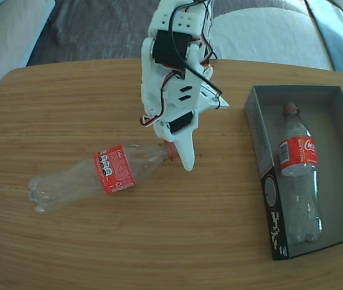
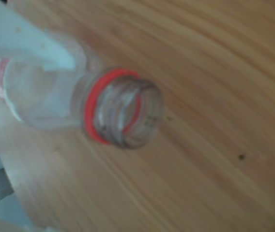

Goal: Grasp the bottles and put them in the box.

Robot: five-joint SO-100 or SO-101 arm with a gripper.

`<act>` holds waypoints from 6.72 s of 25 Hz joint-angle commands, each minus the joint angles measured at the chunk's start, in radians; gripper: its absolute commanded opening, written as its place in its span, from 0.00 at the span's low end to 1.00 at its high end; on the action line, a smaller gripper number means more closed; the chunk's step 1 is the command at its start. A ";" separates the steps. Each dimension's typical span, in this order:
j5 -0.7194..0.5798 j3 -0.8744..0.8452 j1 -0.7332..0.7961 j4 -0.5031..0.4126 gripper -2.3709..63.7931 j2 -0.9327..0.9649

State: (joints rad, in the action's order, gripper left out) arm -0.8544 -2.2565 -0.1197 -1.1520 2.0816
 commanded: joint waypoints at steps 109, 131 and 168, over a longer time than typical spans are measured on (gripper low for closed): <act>0.101 0.541 0.135 -0.060 0.03 -0.141; 0.117 1.065 1.091 -0.189 0.03 -0.434; 0.193 1.470 1.236 -0.463 0.03 -0.847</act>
State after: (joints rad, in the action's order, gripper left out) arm -0.6673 -0.8437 1.0953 -1.6260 1.1551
